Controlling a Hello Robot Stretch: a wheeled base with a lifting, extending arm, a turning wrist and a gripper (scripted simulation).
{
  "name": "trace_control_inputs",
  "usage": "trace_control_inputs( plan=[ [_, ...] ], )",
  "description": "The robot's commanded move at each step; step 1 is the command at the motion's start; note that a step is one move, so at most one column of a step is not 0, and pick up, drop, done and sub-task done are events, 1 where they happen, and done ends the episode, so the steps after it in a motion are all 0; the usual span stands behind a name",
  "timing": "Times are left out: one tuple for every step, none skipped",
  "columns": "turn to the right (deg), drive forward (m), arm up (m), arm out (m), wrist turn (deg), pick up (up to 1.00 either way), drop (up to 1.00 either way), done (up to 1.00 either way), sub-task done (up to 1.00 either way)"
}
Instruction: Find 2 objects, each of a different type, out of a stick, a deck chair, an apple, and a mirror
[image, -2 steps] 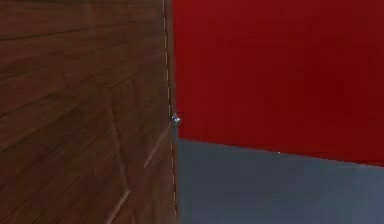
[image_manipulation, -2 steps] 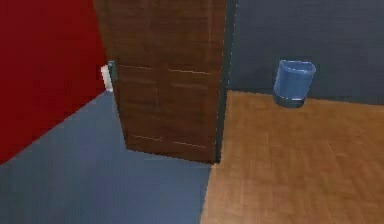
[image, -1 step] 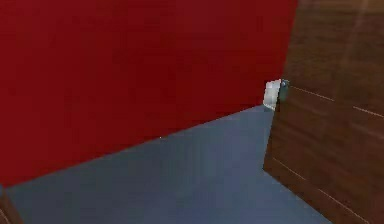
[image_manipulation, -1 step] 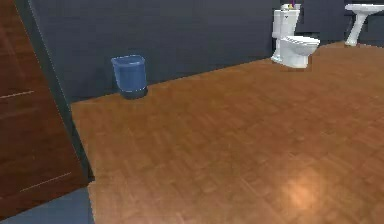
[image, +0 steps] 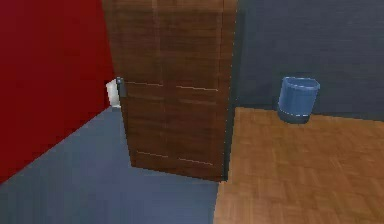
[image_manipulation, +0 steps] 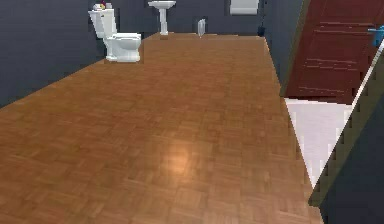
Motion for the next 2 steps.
trace_control_inputs(
  plan=[
    [12.0, 0.0, 0.0, 0.0, 0.0, 0.0, 0.0, 0.0, 0.0],
    [0.0, 0.1, 0.0, 0.0, 0.0, 0.0, 0.0, 0.0, 0.0]
  ],
)
